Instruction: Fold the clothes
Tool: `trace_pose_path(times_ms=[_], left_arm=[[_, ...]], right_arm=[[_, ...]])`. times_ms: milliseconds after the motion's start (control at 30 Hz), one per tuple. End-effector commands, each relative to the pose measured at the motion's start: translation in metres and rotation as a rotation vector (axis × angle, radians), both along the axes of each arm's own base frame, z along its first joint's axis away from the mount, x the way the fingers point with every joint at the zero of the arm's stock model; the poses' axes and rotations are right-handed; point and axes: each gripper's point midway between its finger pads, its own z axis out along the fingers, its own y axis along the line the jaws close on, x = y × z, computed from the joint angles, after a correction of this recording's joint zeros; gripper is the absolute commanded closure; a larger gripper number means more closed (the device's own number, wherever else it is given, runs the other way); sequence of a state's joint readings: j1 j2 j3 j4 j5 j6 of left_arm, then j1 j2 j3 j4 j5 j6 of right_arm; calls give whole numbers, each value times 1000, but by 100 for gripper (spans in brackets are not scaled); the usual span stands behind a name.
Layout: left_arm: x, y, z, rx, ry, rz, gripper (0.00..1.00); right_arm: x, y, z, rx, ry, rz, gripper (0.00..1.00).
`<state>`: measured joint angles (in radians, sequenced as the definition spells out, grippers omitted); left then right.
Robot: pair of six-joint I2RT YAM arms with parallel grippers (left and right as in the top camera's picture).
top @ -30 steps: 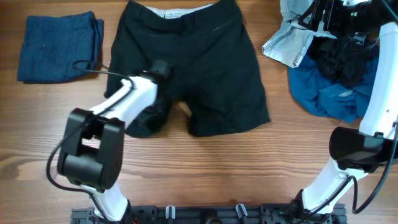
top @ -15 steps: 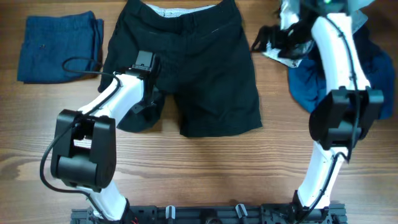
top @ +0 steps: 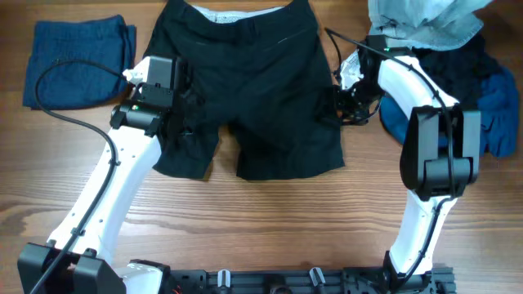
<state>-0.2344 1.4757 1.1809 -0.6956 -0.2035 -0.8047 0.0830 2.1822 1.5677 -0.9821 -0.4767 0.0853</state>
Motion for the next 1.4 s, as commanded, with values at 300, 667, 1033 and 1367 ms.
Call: trace_pose_path(times_ms=[300, 667, 1033, 1367], left_arm=[[-3, -3, 0, -9, 6, -24, 42], [1, -3, 3, -10, -9, -22, 42], [1, -29, 4, -103, -10, -105, 35], [-50, -185, -31, -88, 59, -553, 34]], right_arm=[[-87, 56, -39, -30, 172, 112, 95], [-100, 115, 7, -58, 62, 141, 95], [12, 72, 109, 59, -471, 64, 6], [127, 24, 177, -135, -1012, -159, 4]])
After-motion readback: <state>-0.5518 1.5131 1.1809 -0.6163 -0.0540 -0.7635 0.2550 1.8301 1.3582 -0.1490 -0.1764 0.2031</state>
